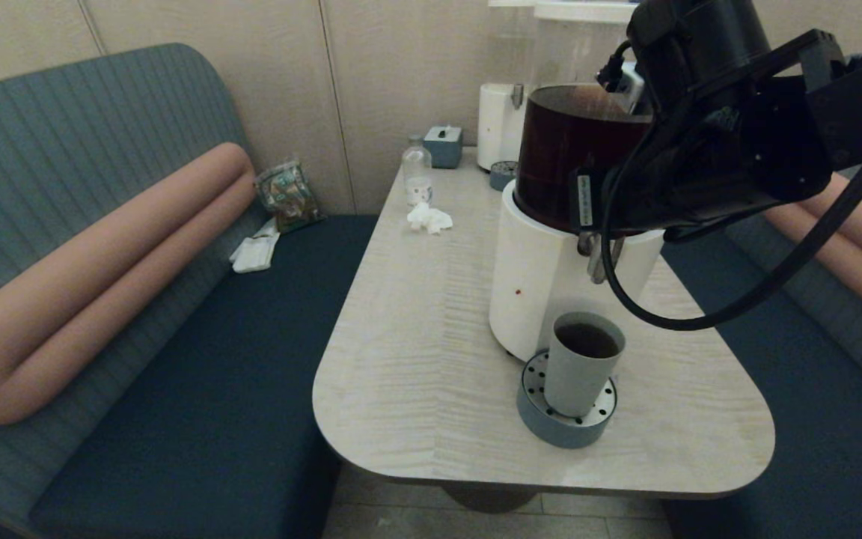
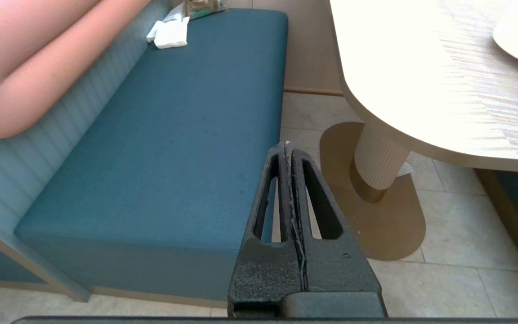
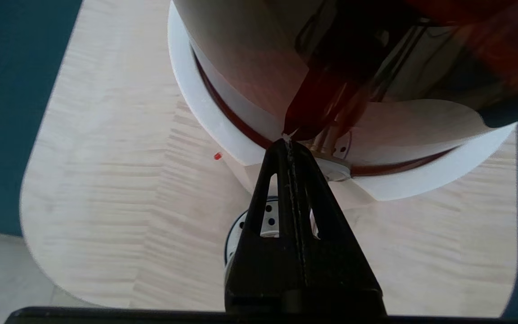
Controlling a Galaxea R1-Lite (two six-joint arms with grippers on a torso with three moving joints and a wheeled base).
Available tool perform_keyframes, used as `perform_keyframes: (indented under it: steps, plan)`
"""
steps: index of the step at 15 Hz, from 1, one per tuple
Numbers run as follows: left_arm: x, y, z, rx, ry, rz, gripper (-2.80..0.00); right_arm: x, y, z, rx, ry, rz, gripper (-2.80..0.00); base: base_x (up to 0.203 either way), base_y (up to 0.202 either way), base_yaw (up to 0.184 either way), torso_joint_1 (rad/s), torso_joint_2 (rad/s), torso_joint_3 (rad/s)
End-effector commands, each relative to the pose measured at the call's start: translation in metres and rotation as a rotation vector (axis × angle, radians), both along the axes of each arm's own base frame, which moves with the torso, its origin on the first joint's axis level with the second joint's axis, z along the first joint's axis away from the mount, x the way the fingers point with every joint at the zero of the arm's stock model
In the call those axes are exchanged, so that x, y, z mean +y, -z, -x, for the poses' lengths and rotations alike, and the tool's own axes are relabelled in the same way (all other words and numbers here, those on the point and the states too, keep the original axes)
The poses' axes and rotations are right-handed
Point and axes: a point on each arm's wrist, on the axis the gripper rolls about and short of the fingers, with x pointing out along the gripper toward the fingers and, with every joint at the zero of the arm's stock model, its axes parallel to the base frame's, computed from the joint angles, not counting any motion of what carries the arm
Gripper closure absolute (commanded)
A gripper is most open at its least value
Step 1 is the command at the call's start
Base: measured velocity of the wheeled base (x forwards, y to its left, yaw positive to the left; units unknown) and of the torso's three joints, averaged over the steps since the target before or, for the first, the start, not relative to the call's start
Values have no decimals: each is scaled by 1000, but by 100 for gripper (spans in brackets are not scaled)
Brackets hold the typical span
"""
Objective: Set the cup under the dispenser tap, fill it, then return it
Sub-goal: Turn off the faucet, then place the cup next to the water dispenser
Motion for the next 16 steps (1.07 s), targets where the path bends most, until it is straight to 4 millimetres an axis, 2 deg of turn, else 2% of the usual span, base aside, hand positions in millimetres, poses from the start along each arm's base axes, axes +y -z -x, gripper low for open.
perform_keyframes:
  steps: [1,3,7,11,13,16]
  plan:
    - [0,0,0,2,0,1,0,1,-8,4,-34,-34,-37,0,0,0,0,0,0,0]
    - [0,0,0,1,0,1,0,2,-23,11,-104,-107,-73,0,0,0,0,0,0,0]
    - [0,0,0,1,0,1,0,2,-44,36,-163,-181,-127,0,0,0,0,0,0,0]
    - [0,0,0,2,0,1,0,-25,-66,75,-215,-184,-169,0,0,0,0,0,0,0]
    - [0,0,0,1,0,1,0,-56,-77,104,-262,-138,-182,0,0,0,0,0,0,0]
    - [0,0,0,1,0,1,0,-125,-89,159,-370,20,-208,0,0,0,0,0,0,0]
